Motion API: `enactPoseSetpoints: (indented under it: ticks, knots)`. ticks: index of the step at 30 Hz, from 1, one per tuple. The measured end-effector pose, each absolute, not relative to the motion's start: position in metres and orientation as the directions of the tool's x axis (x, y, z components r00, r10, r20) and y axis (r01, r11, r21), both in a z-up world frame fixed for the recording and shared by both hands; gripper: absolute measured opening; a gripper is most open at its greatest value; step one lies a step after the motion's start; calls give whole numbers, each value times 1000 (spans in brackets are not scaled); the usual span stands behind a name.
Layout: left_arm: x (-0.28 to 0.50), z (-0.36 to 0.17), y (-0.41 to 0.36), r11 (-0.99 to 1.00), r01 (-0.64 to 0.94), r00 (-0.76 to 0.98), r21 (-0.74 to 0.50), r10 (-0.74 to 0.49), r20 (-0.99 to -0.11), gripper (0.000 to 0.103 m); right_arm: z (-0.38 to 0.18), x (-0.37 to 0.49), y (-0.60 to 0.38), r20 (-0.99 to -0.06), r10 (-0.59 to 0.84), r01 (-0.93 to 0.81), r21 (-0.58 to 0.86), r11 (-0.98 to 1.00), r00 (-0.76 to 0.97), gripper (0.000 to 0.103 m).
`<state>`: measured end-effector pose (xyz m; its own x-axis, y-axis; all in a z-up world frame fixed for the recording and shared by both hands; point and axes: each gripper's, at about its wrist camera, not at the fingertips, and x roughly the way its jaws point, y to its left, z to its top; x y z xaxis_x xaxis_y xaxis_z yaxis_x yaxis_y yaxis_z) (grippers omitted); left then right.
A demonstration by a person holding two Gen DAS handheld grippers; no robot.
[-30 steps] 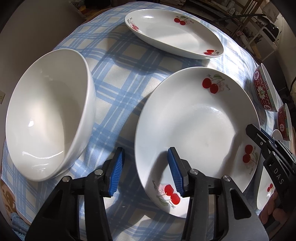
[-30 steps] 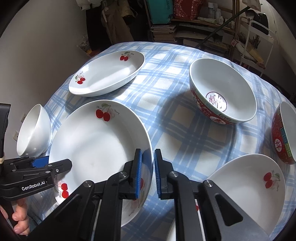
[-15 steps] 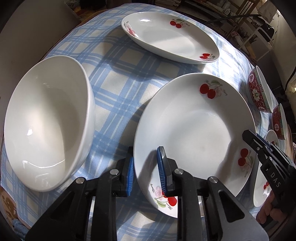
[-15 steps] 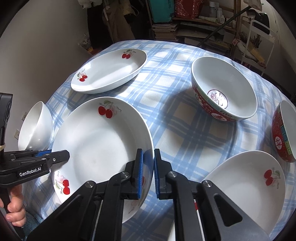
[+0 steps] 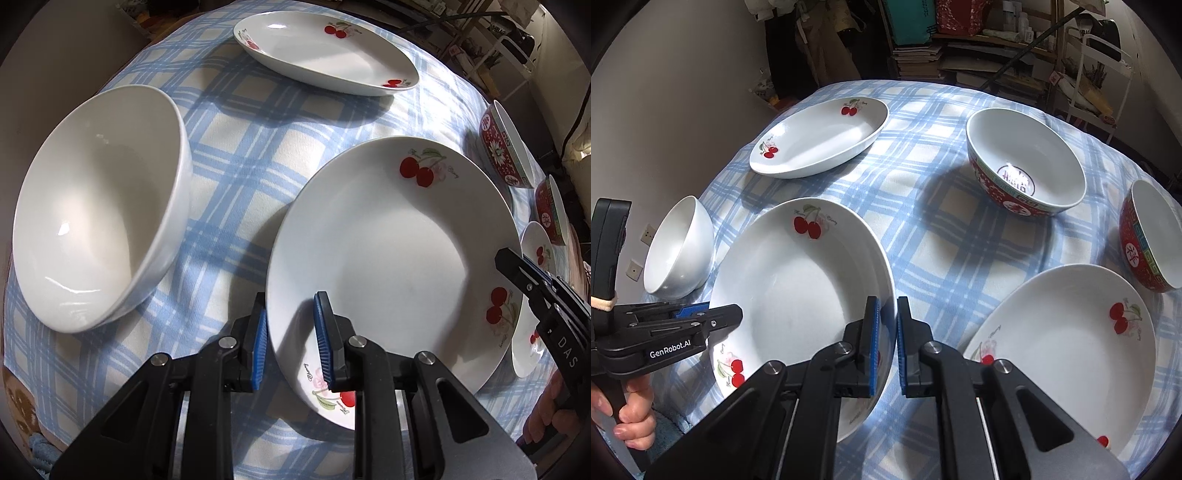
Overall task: Organize plates and bowls
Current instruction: 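Lift the cherry plate with both grippers and carry it over another cherry plate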
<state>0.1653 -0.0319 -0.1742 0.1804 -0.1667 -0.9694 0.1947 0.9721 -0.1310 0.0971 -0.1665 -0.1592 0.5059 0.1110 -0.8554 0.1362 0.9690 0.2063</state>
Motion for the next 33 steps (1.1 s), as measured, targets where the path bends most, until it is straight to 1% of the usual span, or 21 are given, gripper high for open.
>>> enactPoseSetpoints:
  ticks: [7,17,23,29,33]
  knots:
    - [151,-172,-43,966,235,178,-111,-155,-972,23,-154,73,-167,-860,98,168,208,963,501,10]
    - [124,-171,-41,961,263,166,-90,-137,-976,22,-168,48,-162,-890,74,203,182,962,450,10]
    - [122,-173,-44,959,269,164,-88,-136,-977,22,-176,51,-163,-897,61,216,171,961,437,11]
    - [132,-173,-46,961,262,163,-89,-135,-977,22,-178,56,-160,-909,40,204,136,969,415,15]
    - [133,-171,-45,962,262,170,-80,-127,-977,22,-177,57,-160,-912,37,194,126,973,409,16]
